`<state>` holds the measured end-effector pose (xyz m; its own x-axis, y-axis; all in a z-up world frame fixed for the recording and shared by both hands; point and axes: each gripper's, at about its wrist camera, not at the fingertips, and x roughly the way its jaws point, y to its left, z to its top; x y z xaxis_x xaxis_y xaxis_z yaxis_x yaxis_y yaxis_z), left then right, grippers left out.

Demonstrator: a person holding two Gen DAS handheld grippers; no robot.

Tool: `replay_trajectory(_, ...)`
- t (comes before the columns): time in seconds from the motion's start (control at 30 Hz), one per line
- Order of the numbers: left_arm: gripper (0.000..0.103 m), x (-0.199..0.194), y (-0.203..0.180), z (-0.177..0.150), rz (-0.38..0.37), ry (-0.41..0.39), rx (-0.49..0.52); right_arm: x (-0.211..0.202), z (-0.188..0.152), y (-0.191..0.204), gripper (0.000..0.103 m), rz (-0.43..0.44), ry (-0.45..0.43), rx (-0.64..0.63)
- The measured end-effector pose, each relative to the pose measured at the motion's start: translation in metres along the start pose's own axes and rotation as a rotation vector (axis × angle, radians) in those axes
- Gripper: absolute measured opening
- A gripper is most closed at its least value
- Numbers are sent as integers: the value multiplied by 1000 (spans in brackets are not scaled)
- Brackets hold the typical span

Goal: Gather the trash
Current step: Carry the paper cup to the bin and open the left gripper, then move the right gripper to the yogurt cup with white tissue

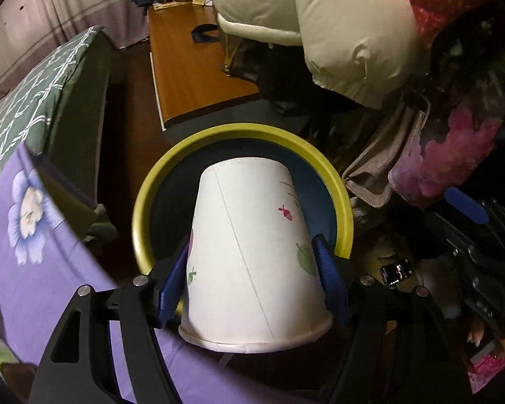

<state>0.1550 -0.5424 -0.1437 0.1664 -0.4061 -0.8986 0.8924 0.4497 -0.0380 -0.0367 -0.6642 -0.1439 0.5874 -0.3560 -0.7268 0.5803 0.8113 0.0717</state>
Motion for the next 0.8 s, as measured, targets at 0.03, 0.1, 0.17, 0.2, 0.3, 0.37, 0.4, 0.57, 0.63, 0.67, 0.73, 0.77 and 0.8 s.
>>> replay_trajectory(0.03,71,4,-2,3,-2,1,1,2,-1,-1,50,0,3,1)
replay_trajectory(0.1,73,11,-4,8,3,-1,1,3,-1,-1,50,2,7,0)
replay_trajectory(0.17,82,12,-5,9,5,-8,-2,5,-1,1,50,5,10,1)
replay_trajectory(0.2,89,11,-6,9,7,-17,-2,6,-1,2,51,6,12,0)
replay_trajectory(0.3,91,-4,-2,4,20,-53,-1,7,-1,6,51,9,16,-5)
replay_trajectory(0.37,93,-20,5,-4,18,-83,-16,6,-1,7,51,12,19,-11)
replay_trajectory(0.4,94,-32,11,-10,13,-107,-34,6,-1,9,51,15,21,-15)
replay_trajectory(0.57,98,-94,46,-58,40,-240,-126,9,-1,35,51,50,33,-55)
replay_trajectory(0.63,98,-119,63,-81,88,-294,-158,9,1,47,52,71,35,-77)
replay_trajectory(0.67,98,-136,76,-100,127,-331,-188,9,2,54,52,85,35,-89)
replay_trajectory(0.73,98,-160,97,-128,176,-383,-237,8,4,69,54,114,37,-111)
replay_trajectory(0.77,98,-171,108,-143,203,-403,-263,7,5,77,54,125,38,-122)
replay_trajectory(0.8,98,-181,119,-158,233,-424,-291,7,7,87,54,138,36,-136)
